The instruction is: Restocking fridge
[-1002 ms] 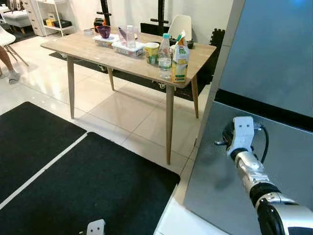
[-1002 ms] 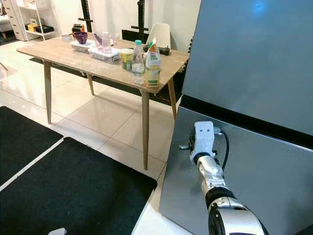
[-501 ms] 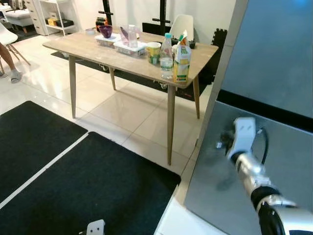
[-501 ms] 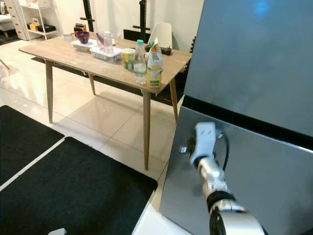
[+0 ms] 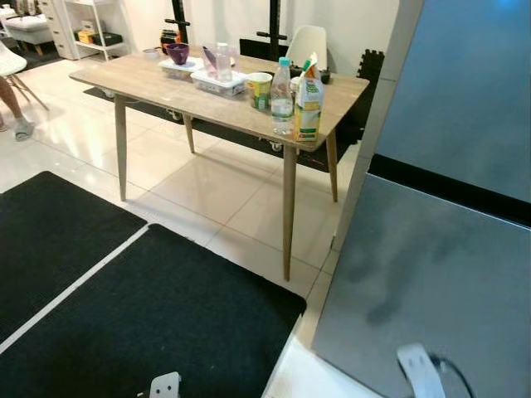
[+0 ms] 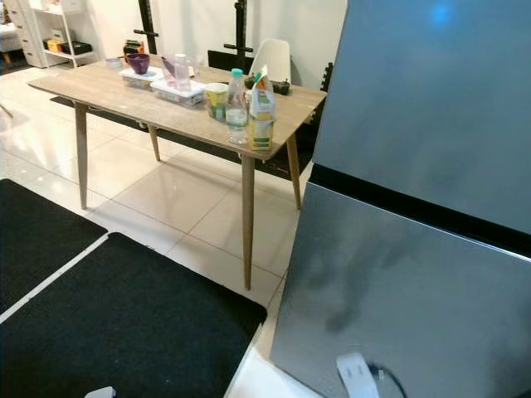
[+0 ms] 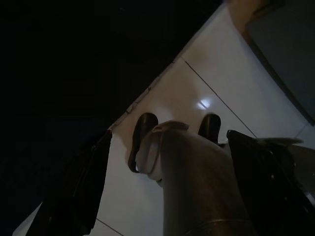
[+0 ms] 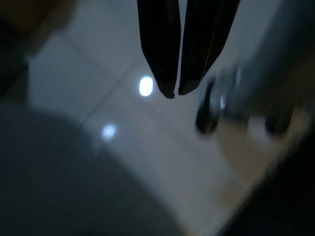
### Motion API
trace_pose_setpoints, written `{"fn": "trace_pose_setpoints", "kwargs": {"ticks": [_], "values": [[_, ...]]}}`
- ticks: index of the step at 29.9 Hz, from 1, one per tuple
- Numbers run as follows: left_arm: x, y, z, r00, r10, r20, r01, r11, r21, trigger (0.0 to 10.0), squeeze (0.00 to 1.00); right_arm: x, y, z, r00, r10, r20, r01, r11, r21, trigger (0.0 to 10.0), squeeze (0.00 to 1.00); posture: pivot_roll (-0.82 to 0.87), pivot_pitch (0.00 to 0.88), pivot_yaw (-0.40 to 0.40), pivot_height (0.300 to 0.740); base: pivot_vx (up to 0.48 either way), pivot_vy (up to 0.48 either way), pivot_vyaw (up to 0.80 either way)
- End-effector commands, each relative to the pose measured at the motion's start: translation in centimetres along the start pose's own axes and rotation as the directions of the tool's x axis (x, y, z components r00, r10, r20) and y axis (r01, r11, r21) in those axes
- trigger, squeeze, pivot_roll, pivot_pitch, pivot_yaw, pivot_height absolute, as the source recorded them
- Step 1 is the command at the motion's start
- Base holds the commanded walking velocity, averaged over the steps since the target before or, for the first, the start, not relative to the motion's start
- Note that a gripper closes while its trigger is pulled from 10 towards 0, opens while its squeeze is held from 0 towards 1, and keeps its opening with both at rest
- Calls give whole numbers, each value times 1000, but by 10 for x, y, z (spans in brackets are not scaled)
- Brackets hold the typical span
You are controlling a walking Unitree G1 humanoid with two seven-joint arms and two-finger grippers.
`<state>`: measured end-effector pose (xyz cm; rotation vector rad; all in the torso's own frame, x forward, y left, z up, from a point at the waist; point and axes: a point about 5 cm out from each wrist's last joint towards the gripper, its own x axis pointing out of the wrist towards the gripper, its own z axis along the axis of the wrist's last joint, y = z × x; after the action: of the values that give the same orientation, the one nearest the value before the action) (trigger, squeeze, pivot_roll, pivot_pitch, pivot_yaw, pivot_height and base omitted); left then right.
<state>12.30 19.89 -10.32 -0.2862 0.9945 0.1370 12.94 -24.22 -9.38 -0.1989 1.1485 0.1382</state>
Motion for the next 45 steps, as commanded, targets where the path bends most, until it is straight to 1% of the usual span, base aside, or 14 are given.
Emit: {"fn": "trace_pose_setpoints", "kwargs": {"ticks": [1,3,4,6,9,14,20,29,33,45], "values": [[0,-1,-3,1000,-3,-16,3,1000,11,10000,0,-1,-4,-2,1000,-8,-19,8,1000,-9,10000,0,-36,0,-51,740,0,0,0],[0,-1,-3,1000,-2,-17,2,1000,12,10000,0,-2,-3,-10,999,10,-39,-11,1000,-29,10000,0,-40,0,-51,740,0,0,0],[0,-1,-3,1000,-1,-21,1,1000,15,10000,0,-3,-3,-16,997,17,-77,-24,996,-86,10000,0,-51,0,-50,740,0,0,0],[0,-1,-3,1000,-1,-22,1,1000,15,10000,0,-3,-3,-17,996,17,-85,-25,995,-100,10000,0,-51,0,-50,740,0,0,0],[0,-2,-5,1000,-2,-31,3,1000,23,10000,0,-3,0,-17,995,35,-97,-46,993,-108,10000,0,-57,0,-48,740,0,0,800],[1,-3,-2,1000,-4,-27,5,1000,29,10000,0,-1,1,-11,994,48,-95,-62,987,-147,10000,0,-59,0,-51,740,0,0,800],[1,-3,-2,1000,-4,-29,5,999,34,10000,0,-1,1,-9,994,53,-97,-68,984,-165,10000,0,-58,0,-52,740,0,0,800],[0,0,-4,999,8,-38,-7,999,36,10000,0,-2,3,-15,991,57,-118,-78,980,-182,10000,0,-53,0,-51,740,0,0,800],[0,1,-4,999,11,-38,-10,999,34,10000,0,-2,4,-15,992,52,-116,-74,977,-199,10000,0,-53,0,-51,740,0,0,519],[0,-1,-6,999,13,-44,-12,999,29,10000,0,-2,2,-13,994,33,-105,-54,977,-205,10000,0,-57,0,-53,740,0,0,0]]}}
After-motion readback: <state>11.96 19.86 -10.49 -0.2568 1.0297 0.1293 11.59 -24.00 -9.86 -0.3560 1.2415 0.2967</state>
